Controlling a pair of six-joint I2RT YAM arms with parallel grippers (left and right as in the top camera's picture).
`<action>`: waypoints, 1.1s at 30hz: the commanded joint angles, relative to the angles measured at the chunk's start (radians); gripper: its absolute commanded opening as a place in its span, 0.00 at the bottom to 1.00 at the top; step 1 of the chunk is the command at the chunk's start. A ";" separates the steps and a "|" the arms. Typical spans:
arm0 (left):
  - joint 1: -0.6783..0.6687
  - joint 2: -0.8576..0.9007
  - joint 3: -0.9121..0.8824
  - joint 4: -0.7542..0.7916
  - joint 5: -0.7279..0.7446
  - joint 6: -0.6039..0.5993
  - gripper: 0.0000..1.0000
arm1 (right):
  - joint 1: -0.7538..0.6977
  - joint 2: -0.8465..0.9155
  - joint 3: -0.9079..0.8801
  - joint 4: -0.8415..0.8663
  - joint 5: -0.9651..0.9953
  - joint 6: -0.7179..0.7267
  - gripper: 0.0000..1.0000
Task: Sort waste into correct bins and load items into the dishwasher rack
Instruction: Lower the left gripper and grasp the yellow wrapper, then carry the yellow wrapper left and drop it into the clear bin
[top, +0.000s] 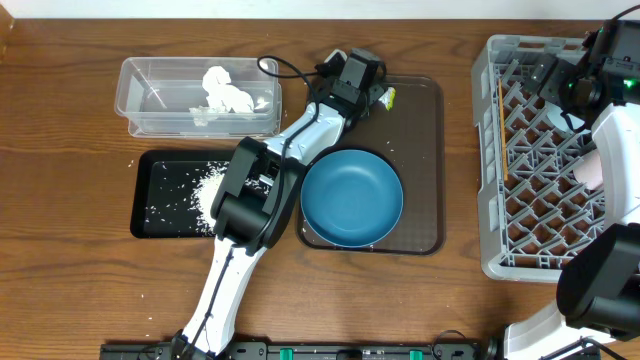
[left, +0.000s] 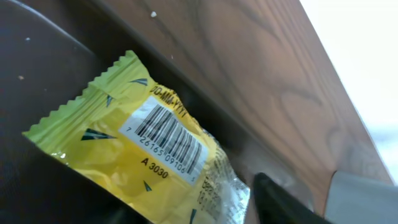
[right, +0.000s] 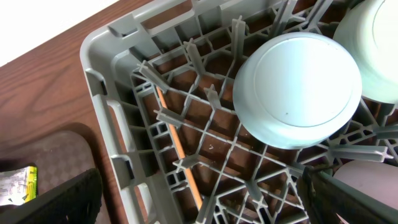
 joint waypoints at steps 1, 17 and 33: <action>0.004 0.019 0.000 -0.001 -0.016 0.003 0.43 | -0.006 -0.016 0.001 0.000 0.006 0.005 0.99; 0.016 -0.068 0.000 -0.015 0.127 0.032 0.06 | -0.006 -0.016 0.001 0.000 0.006 0.006 0.99; 0.242 -0.407 0.000 -0.384 0.130 0.138 0.06 | -0.006 -0.016 0.001 0.000 0.006 0.006 0.99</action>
